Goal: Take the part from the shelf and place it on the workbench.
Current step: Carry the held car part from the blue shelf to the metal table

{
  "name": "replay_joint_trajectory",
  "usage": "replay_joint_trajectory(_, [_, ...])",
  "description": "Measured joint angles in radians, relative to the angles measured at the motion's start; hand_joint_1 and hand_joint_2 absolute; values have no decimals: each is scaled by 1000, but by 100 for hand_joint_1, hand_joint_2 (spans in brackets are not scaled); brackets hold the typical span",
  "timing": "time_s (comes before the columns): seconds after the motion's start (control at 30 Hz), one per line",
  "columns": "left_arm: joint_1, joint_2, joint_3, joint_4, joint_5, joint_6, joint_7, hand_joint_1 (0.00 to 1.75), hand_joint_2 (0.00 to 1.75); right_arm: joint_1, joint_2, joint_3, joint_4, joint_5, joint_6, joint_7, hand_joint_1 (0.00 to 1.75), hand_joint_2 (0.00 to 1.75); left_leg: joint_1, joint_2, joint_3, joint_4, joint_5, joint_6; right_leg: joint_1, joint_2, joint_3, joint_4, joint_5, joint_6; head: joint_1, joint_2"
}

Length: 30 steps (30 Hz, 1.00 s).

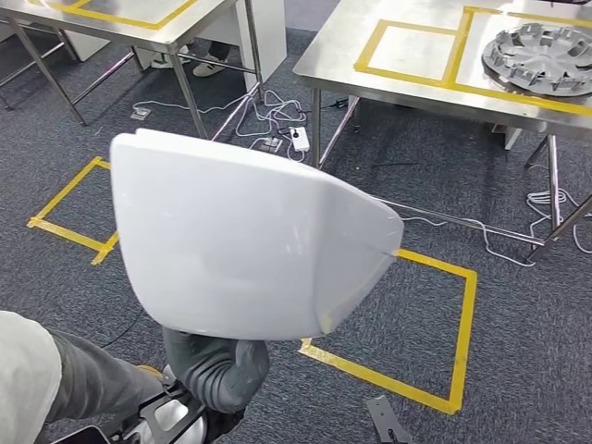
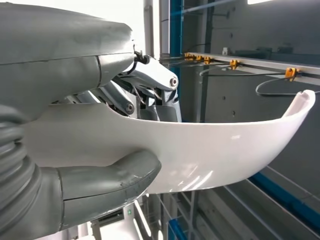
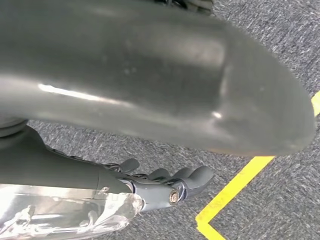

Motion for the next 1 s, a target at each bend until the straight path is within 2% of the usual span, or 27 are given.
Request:
replay_joint_trajectory(0.03, [0, 0, 0, 0, 0, 0, 0, 175, 175, 1, 0, 0, 0, 0, 0, 0, 0, 0, 0, 0, -25, 48, -13, 0, 1, -1, 0, 0, 0, 0, 0, 0])
replay_joint_trajectory(0.07, [0, 0, 0, 0, 0, 0, 0, 175, 175, 1, 0, 0, 0, 0, 0, 0, 0, 0, 0, 0, -35, 64, -7, 1, 1, -1, 0, 0, 0, -1, 0, 0])
replay_joint_trajectory(0.1, [0, 0, 0, 0, 0, 1, 0, 175, 175, 1, 0, 0, 0, 0, 0, 4, 0, 0, 0, 0, -26, 42, 16, 3, 1, 0, 0, 0, -1, 0, 0, 0])
replay_joint_trajectory(0.17, [0, 1, 0, -1, -1, 2, 0, 175, 175, 0, 0, 0, 0, -1, -2, 21, 0, 0, 0, 1, 33, -75, 84, 11, 2, 1, 3, 0, -1, 2, -1, 0])
replay_joint_trajectory(0.2, [0, 3, 1, -2, -2, 3, 0, 175, 175, 0, 0, 0, 0, -1, -4, 33, 0, 0, -1, 1, 64, -138, 106, 14, 4, 2, 3, 2, -3, 5, -2, 0])
replay_joint_trajectory(0.27, [1, 8, 4, -6, -2, 3, 0, 175, 175, -1, 0, 0, 0, -2, -8, 50, 0, 0, -2, 1, 94, -204, 119, 21, 7, 2, 1, 3, -3, 15, -1, 0])
replay_joint_trajectory(0.37, [2, 15, 6, -11, -4, 0, 0, 175, 175, -1, 0, 0, 0, -13, -10, 62, 0, 0, -2, -2, 96, -214, 120, 36, 5, 0, -2, 4, -8, 33, 1, 0])
replay_joint_trajectory(0.43, [2, 16, 6, -13, -4, -1, 0, 175, 175, -3, 0, -2, 0, -35, -3, 70, 0, 0, 2, -1, 98, -218, 122, 45, 4, -1, -32, 69, -47, 42, 6, 0])
replay_joint_trajectory(0.5, [3, 16, 6, -13, -4, -3, 1, 175, 175, -2, 0, -8, 0, -60, 12, 75, 0, 0, 2, 2, 99, -218, 121, 50, 4, -2, -93, 199, -108, 48, 10, 0])
replay_joint_trajectory(0.53, [4, 17, 6, -13, -4, -4, 2, 175, 175, -1, 0, -12, 0, -71, 20, 75, 0, 0, 1, 5, 99, -218, 120, 51, 4, -2, -120, 254, -126, 49, 11, 0])
replay_joint_trajectory(0.57, [5, 17, 6, -13, -4, -4, 2, 175, 175, 1, 0, -16, 0, -82, 27, 72, 0, 0, 1, 8, 100, -217, 119, 52, 4, -2, -133, 278, -126, 50, 12, 0])
replay_joint_trajectory(0.6, [6, 17, 6, -13, -4, -4, 3, 175, 175, 2, 0, -21, 0, -93, 32, 68, 0, 0, 2, 12, 103, -217, 117, 51, 3, -3, -128, 264, -106, 51, 12, 0])
replay_joint_trajectory(0.67, [7, 17, 6, -13, -4, -5, 3, 175, 175, 1, 0, -33, 0, -107, 37, 64, 0, 0, 2, 21, 110, -217, 112, 46, 3, -24, -71, 142, -38, 51, 12, 0])
replay_joint_trajectory(0.73, [7, 17, 6, -15, -4, -6, 3, 175, 175, -4, 0, -40, 0, -110, 39, 65, 0, 0, -4, 31, 116, -213, 105, 36, 6, -51, -17, 32, 1, 45, 14, 0])
replay_joint_trajectory(0.77, [7, 17, 7, -16, -4, -3, 3, 175, 175, -6, 0, -42, 0, -110, 40, 67, 0, 0, -8, 37, 117, -212, 103, 32, 8, -55, -8, 11, 4, 38, 13, 0])
replay_joint_trajectory(0.83, [7, 18, 7, -18, -6, 6, 3, 175, 175, -8, 0, -44, 0, -108, 43, 71, 0, 0, -10, 53, 118, -213, 101, 26, 11, -39, -11, 9, 3, 23, 11, 0])
replay_joint_trajectory(0.9, [7, 19, 8, -21, -7, 15, 3, 175, 175, -6, 0, -47, 0, -108, 44, 74, 0, 0, -7, 50, 113, -195, 81, 15, 8, -22, -13, 8, 6, 10, 10, 0])
replay_joint_trajectory(0.93, [7, 20, 8, -23, -8, 20, 3, 175, 175, -7, 0, -48, 0, -108, 45, 75, 0, 0, -6, 42, 97, -158, 57, 10, 6, -15, -13, 7, 7, 5, 9, 0])
replay_joint_trajectory(1.0, [7, 23, 8, -25, -11, 35, 3, 175, 175, -7, 0, -52, 0, -108, 45, 75, 0, 0, -5, 26, 38, -34, -7, 5, 4, -1, -14, 7, 7, -2, 6, 0])
